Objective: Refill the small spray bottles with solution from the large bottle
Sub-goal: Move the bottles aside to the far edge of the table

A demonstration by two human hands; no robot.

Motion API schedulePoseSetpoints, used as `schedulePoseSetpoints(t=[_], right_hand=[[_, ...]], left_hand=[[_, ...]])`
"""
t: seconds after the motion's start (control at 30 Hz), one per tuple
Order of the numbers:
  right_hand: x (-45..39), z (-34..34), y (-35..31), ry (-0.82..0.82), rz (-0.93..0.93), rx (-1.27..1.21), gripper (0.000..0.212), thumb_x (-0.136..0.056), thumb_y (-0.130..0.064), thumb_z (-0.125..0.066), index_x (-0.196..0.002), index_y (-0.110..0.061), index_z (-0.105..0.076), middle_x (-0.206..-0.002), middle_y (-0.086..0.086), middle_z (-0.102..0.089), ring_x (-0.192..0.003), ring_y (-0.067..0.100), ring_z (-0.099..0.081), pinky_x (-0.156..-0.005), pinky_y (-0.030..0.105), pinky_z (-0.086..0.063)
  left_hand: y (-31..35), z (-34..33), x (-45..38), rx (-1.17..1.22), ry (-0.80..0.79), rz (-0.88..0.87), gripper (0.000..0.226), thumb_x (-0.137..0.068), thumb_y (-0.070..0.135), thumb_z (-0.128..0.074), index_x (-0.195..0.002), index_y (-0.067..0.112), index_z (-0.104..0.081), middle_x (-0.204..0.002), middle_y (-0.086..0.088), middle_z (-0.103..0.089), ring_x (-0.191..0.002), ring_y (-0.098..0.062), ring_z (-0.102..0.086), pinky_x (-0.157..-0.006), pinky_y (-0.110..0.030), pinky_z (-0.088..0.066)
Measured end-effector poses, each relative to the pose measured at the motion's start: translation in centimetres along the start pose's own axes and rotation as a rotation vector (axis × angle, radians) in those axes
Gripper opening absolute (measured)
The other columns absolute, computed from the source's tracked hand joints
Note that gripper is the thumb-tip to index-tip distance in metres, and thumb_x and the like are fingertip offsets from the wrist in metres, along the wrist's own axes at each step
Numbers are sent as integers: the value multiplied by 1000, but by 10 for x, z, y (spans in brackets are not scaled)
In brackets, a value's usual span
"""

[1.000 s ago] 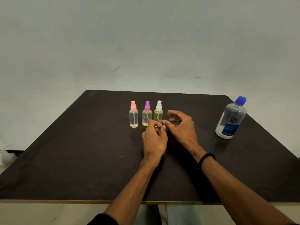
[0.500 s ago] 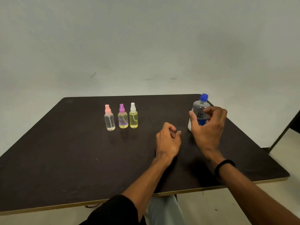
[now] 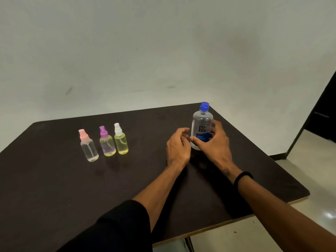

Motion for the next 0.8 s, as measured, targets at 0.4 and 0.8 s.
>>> schedulePoseSetpoints(t=[0.4, 0.8], right_hand=[[-107, 8, 10, -18, 15, 85, 88, -78, -45, -90, -149, -19, -45, -145, 7, -61, -127, 28, -63, -101, 37, -54], [-233, -27, 54, 36, -59, 75, 79, -81, -38, -89, -144, -12, -49, -145, 9, -61, -128, 31, -63, -106, 38, -52]], left_hand=[[-10, -35, -127, 115, -196, 204, 21, -106, 17, -52, -117, 15, -70, -93, -7, -76, -80, -16, -72, -75, -30, -63], [9, -114, -223, -55, -407, 81, 48, -105, 5, -48, -152, 18, -48, -147, -9, -60, -133, -26, -58, -113, -40, -49]])
Point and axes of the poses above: each hand's wrist, its own x-axis away from the middle knuckle, its own z-axis out of the back of the hand, y = z × x, the point moved 10 cm from there along -x, towards the middle knuckle
